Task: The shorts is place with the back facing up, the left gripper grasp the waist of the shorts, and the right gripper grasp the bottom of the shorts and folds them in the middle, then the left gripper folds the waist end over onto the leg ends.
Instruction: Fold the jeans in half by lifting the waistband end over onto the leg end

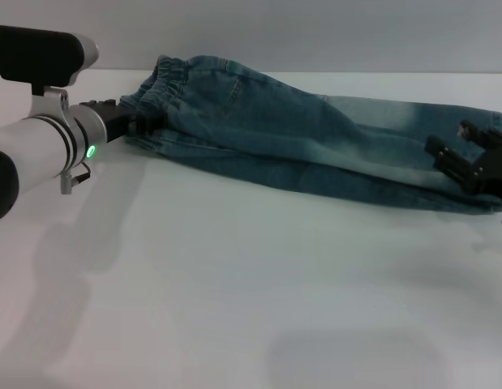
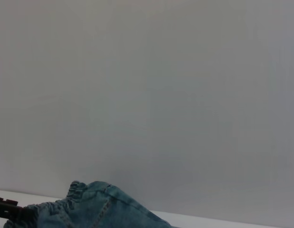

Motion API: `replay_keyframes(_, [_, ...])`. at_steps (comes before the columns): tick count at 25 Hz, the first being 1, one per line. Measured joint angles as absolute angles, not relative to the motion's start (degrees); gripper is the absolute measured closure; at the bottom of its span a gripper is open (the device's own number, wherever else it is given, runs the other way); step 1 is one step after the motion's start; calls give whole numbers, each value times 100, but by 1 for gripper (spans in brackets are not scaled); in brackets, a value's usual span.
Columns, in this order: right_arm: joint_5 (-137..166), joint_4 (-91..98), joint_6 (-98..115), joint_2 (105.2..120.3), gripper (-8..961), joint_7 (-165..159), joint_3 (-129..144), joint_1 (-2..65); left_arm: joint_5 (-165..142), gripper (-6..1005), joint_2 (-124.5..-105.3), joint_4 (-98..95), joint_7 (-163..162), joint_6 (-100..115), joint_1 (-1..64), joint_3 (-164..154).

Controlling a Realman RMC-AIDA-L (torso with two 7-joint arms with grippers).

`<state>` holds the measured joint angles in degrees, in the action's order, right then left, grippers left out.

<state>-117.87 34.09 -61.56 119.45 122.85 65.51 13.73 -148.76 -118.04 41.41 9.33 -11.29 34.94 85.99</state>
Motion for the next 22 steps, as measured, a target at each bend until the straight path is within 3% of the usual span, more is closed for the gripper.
replay_keyframes(22, [-11787,3410,-6355,11915,423,12232,6707,1438,-14879,140,-11806,3192,930,-529,3948,8619])
